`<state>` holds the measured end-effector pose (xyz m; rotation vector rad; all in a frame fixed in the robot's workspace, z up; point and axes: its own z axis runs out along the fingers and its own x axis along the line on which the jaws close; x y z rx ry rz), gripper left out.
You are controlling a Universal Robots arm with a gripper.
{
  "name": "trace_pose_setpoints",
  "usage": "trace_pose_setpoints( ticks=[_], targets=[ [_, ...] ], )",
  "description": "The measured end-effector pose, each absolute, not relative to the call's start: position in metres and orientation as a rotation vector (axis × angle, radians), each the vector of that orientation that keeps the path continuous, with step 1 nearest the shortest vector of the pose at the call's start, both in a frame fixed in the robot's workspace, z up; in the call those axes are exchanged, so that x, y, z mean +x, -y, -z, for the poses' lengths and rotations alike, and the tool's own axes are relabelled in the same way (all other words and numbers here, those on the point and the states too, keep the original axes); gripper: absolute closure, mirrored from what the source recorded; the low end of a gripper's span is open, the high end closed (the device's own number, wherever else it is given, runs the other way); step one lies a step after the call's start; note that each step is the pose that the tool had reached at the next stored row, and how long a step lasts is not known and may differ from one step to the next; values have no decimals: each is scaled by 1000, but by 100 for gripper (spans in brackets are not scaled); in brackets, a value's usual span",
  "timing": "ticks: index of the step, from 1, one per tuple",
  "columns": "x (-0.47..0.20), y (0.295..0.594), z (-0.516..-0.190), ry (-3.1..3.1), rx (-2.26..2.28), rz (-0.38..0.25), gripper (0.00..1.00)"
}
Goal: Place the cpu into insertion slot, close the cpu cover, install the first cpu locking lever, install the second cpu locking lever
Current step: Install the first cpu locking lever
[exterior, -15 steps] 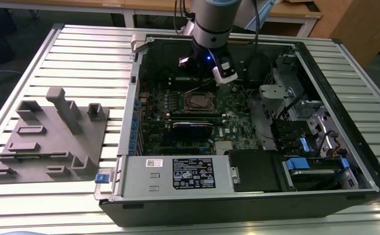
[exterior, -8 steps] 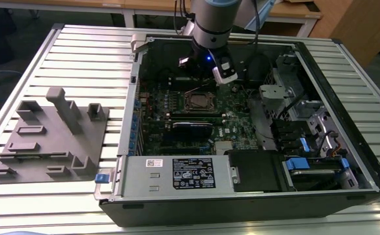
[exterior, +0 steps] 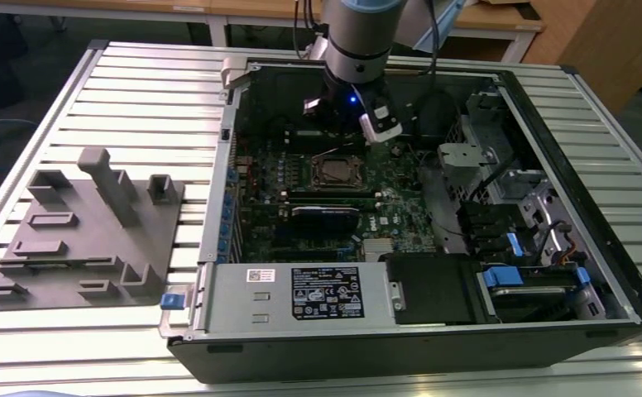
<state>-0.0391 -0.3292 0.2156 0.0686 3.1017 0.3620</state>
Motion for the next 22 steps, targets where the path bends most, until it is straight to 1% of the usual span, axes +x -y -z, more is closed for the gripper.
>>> trace_pose_setpoints(
  ticks=[22],
  targets=[
    [-43,329,-212,-3065,133,-361,89]
  ],
)
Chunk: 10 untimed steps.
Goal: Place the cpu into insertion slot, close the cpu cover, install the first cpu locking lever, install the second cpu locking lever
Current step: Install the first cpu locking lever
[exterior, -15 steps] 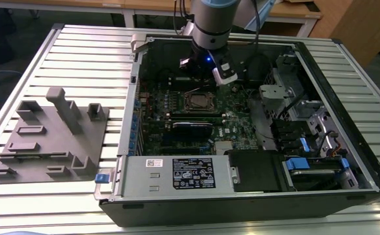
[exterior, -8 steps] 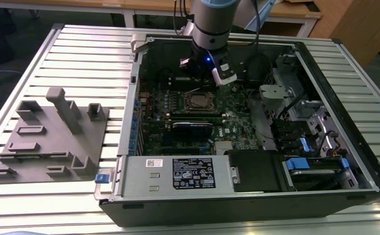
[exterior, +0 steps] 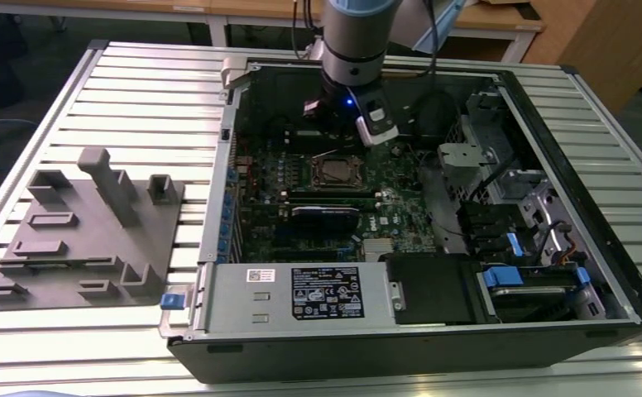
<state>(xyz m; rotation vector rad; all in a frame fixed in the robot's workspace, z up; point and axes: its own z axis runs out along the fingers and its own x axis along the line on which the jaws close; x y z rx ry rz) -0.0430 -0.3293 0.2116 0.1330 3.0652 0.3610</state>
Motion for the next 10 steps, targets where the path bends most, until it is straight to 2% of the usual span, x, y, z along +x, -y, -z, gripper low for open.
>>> trace_pose_setpoints(
  ticks=[10],
  targets=[
    [-45,330,-207,-3047,196,-359,89]
  ],
)
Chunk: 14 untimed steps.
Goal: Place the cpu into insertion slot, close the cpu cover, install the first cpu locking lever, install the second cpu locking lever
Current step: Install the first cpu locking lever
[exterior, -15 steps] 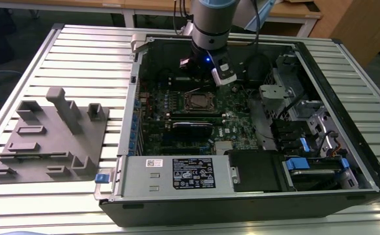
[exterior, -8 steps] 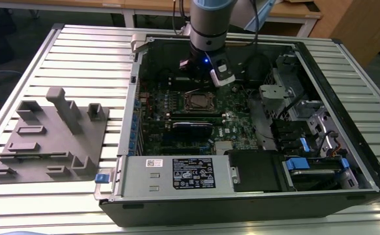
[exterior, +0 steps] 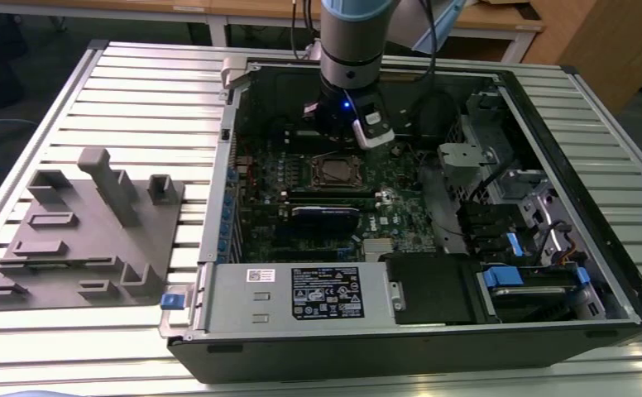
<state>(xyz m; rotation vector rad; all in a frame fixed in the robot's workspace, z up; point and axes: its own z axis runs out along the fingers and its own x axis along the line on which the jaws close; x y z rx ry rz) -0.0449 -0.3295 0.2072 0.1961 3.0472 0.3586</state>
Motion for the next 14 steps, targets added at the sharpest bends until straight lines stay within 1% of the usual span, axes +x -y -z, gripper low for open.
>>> trace_pose_setpoints(
  ticks=[8,14],
  targets=[
    [-45,329,-207,-3045,211,-359,89],
    [-45,329,-206,-3018,370,-351,89]
  ],
)
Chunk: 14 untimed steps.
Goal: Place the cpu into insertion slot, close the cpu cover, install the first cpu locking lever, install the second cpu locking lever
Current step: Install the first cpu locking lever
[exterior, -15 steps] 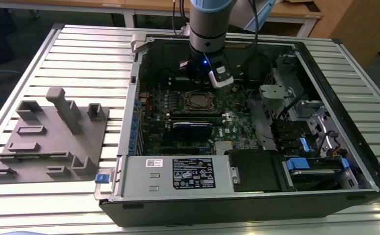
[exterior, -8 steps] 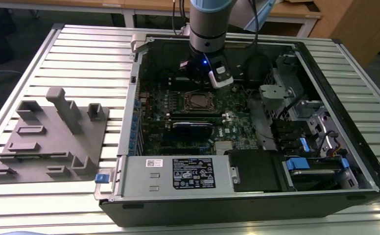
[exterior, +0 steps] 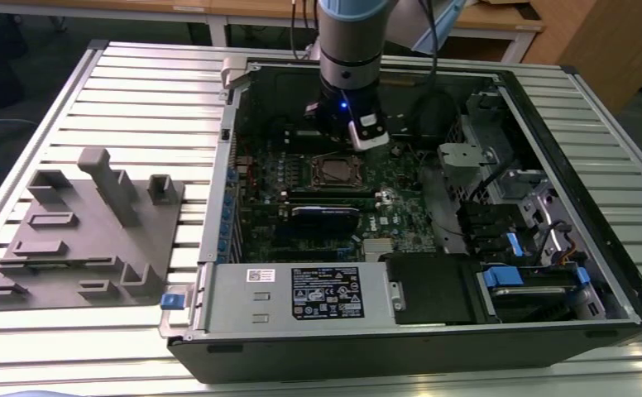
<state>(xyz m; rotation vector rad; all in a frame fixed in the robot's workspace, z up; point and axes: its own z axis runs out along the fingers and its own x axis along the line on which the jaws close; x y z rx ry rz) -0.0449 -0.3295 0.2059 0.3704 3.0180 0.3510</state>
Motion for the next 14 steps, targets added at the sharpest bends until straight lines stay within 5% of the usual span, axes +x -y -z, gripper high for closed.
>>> trace_pose_setpoints(
  ticks=[14],
  targets=[
    [-49,326,-205,-2982,449,-335,89]
  ],
)
